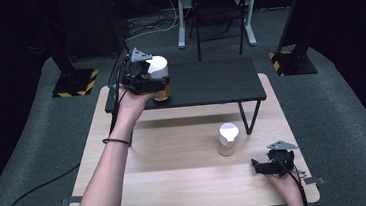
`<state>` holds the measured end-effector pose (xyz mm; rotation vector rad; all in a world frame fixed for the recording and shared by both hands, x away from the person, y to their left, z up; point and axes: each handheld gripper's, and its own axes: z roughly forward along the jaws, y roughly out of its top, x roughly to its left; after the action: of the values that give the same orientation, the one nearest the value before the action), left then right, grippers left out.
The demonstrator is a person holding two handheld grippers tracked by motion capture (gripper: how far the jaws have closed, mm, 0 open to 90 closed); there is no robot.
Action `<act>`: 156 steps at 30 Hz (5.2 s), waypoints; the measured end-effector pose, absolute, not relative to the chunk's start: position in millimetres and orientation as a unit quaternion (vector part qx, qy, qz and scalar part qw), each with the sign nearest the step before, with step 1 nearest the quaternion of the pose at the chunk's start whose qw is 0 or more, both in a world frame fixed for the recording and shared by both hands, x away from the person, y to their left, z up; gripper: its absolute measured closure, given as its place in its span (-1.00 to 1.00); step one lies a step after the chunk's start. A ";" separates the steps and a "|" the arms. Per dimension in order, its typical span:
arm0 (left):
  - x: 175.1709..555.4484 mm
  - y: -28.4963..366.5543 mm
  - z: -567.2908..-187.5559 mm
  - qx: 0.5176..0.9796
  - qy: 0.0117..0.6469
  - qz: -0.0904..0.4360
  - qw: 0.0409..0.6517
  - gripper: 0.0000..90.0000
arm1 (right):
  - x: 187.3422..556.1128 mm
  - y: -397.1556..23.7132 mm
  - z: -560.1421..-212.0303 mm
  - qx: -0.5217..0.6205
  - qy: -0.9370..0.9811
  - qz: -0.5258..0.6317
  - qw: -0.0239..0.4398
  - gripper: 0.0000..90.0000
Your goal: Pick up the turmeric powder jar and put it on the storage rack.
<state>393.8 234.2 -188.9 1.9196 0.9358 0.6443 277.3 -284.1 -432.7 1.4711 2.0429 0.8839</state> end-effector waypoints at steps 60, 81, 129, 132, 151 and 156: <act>347.9 273.9 -233.2 0.755 0.381 0.240 0.478 -0.83 | 277.2 -284.1 -432.5 0.536 0.745 0.322 0.234 -1.00; 296.2 303.6 -278.8 0.741 0.374 0.241 0.503 -0.83 | 277.2 -284.1 -432.5 0.536 0.745 0.322 0.234 -1.00; 252.1 352.6 -404.8 0.736 0.438 0.244 0.455 -0.82 | 277.3 -283.8 -432.7 0.536 0.745 0.322 0.234 -1.00; 253.5 355.8 -410.1 0.731 0.449 0.242 0.453 -0.81 | 277.3 -283.8 -432.7 0.536 0.745 0.322 0.234 -1.00; 274.7 357.4 -436.1 0.753 0.478 0.220 0.395 -0.81 | 277.3 -283.8 -432.6 0.536 0.745 0.322 0.234 -1.00; 281.0 354.1 -439.2 0.763 0.478 0.211 0.380 -0.82 | 277.3 -283.8 -432.6 0.536 0.745 0.322 0.234 -1.00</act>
<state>281.0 354.1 -439.2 1.9481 1.2207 0.5386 277.3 -283.8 -432.6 1.4715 2.0438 0.8831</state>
